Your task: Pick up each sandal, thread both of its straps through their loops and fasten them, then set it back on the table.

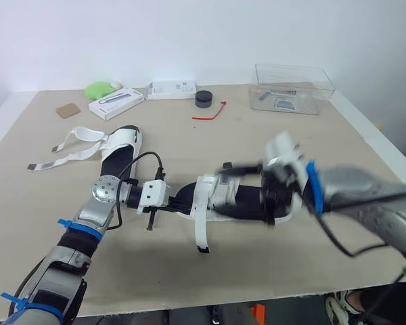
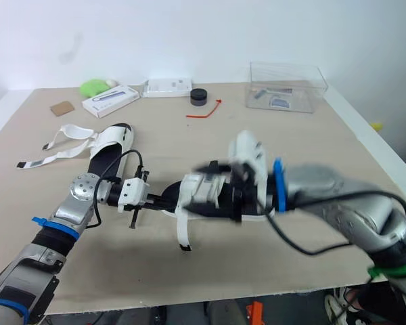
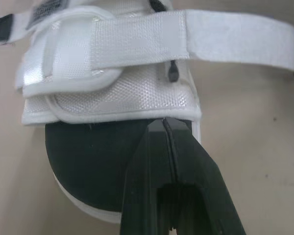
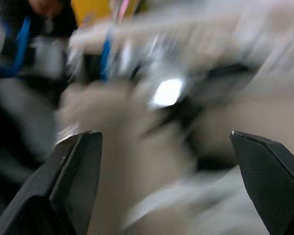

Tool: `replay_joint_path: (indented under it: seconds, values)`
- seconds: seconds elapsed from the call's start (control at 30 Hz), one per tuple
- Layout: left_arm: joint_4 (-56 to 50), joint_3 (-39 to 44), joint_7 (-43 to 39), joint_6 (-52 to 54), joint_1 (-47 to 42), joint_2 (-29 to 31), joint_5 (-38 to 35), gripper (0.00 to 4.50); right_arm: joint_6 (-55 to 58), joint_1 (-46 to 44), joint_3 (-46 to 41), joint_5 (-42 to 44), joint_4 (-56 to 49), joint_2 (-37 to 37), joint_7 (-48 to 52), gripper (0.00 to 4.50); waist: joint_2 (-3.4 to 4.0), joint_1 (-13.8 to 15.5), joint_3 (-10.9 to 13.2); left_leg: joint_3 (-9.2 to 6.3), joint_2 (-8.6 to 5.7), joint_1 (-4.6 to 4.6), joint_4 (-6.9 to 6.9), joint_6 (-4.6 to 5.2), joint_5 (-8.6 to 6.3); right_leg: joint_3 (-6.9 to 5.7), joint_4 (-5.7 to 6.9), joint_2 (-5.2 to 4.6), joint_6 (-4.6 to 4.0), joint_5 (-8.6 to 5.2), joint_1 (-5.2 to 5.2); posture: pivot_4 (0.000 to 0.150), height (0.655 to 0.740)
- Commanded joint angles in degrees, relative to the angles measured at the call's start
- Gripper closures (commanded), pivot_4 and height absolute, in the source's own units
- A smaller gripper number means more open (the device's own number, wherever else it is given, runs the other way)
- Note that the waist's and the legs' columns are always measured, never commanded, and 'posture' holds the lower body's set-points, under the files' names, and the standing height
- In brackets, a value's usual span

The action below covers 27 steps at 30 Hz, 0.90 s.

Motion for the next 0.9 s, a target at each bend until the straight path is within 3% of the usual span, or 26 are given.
replay_joint_path:
  seconds: [0.03,0.17,0.5,0.6,0.8,0.83,0.9]
  values:
    - [-1.74,0.75,-0.05,2.43,0.67,0.32,-0.75,4.5,5.79,2.04,-4.05,8.08,-1.7,1.83,-9.3,0.02,0.0,-0.15,0.0,0.04,-0.03,-0.04,0.02,-0.01,0.0,0.08,0.0,0.01,0.06,0.04,-0.03,0.15,0.74]
    - [-1.44,1.36,0.37,3.9,0.04,-0.08,-1.04,4.5,9.96,5.57,-3.3,4.95,-1.06,7.37,-15.29,0.02,-0.04,-0.16,0.0,0.12,-0.04,-0.05,0.09,-0.02,0.01,0.27,-0.07,0.1,0.27,0.16,-0.04,0.15,0.74]
    - [-1.2,1.94,0.83,3.86,-1.34,-0.65,-0.8,4.5,17.3,5.2,-6.23,7.66,4.37,19.48,-24.83,0.02,-0.04,-0.16,-0.01,0.0,-0.09,-0.47,0.15,-0.02,0.02,0.22,-0.18,0.13,0.52,0.31,-0.2,0.15,0.74]
    - [-2.28,1.89,0.85,4.26,-0.63,-0.54,-0.98,4.5,18.79,5.06,-8.13,10.17,6.04,20.97,-26.82,0.8,-0.04,-0.16,-0.01,0.0,-0.09,-0.51,0.14,-0.02,0.01,0.22,-0.2,0.12,0.52,0.31,-0.22,0.15,0.74]
    - [-5.05,1.59,1.13,5.1,1.36,-0.12,-1.04,4.5,20.99,5.08,-10.17,17.74,8.52,22.39,-30.4,3.48,-0.05,-0.16,-0.01,-0.03,-0.08,-0.52,0.14,-0.01,0.01,0.2,-0.21,0.13,0.52,0.31,-0.21,0.15,0.74]
    - [-5.33,1.56,1.26,5.21,1.61,-0.05,-0.98,4.5,21.39,4.78,-10.07,18.91,8.84,22.53,-30.71,3.59,-0.05,-0.17,-0.01,-0.04,-0.08,-0.52,0.14,-0.01,0.01,0.18,-0.22,0.13,0.52,0.31,-0.22,0.15,0.74]
    - [-5.76,1.59,1.44,5.49,1.93,0.03,-0.98,4.5,22.16,4.31,-9.55,21.15,9.02,22.5,-31.05,4.33,-0.05,-0.18,-0.01,-0.03,-0.08,-0.52,0.14,-0.01,0.01,0.18,-0.22,0.13,0.52,0.31,-0.21,0.15,0.74]
